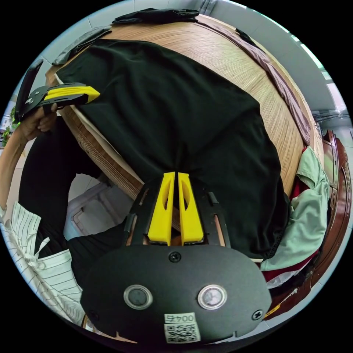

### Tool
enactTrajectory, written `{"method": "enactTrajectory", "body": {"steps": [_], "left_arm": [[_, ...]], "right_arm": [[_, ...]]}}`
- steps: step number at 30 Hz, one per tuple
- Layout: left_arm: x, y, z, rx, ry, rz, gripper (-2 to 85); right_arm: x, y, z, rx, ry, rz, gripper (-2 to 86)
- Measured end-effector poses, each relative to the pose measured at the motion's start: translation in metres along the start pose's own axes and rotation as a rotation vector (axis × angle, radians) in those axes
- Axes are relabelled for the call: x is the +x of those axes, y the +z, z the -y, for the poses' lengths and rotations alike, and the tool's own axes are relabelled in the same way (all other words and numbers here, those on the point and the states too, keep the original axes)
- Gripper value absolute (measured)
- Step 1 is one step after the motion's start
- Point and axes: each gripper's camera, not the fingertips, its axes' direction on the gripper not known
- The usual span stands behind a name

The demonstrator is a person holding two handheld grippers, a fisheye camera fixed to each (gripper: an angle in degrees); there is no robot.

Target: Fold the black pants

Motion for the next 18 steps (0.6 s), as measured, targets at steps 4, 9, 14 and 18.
{"method": "enactTrajectory", "body": {"steps": [4,9,14,18], "left_arm": [[-0.023,0.000,-0.005,0.021,-0.064,-0.082,0.3],[-0.049,-0.049,-0.012,0.091,-0.048,-0.008,0.1],[-0.153,-0.102,-0.047,0.134,-0.311,0.166,0.1],[-0.239,-0.103,-0.082,0.051,-0.489,0.156,0.1]], "right_arm": [[0.005,0.008,-0.005,0.033,0.017,0.000,2.3],[0.030,-0.004,-0.027,0.149,0.115,0.024,0.0],[0.099,-0.020,-0.093,0.544,0.471,0.535,-0.6],[0.127,0.024,-0.106,0.571,0.631,0.708,-0.7]]}}
